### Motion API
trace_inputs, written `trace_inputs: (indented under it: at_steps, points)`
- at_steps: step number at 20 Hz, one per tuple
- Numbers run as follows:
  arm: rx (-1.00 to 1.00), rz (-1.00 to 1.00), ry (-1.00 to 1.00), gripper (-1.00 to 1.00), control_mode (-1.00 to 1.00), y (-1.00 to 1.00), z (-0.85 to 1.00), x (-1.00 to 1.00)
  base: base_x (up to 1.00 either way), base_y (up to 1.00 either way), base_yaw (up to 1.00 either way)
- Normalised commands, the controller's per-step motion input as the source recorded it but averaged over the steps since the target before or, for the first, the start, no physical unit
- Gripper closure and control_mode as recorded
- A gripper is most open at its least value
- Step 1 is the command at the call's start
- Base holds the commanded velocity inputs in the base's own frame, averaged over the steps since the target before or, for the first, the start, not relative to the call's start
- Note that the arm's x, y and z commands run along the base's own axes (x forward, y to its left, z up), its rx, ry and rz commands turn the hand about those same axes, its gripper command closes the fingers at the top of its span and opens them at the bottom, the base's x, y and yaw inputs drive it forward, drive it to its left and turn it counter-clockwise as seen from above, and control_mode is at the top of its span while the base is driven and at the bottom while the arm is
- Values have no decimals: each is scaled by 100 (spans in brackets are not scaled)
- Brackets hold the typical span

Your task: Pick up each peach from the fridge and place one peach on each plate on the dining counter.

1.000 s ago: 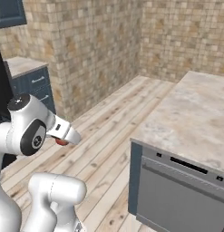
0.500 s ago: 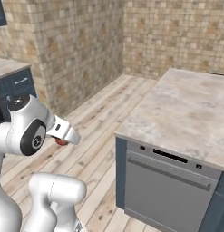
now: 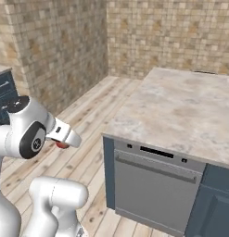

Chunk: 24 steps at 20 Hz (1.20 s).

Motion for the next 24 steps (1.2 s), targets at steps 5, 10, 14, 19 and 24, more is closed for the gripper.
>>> trace_inputs:
  at_steps: [5, 10, 14, 19, 24]
  points:
    - [0, 0, 0, 100, 100, 0, 0, 0, 0, -87, -17]
    - [0, 0, 0, 100, 100, 0, 0, 0, 0, -100, -4]
    - [0, 0, 0, 100, 100, 0, 0, 0, 0, -100, 0]
    - [0, 0, 0, 100, 100, 0, 0, 0, 0, -100, 0]
    - [0, 0, 0, 100, 100, 0, 0, 0, 0, -100, 3]
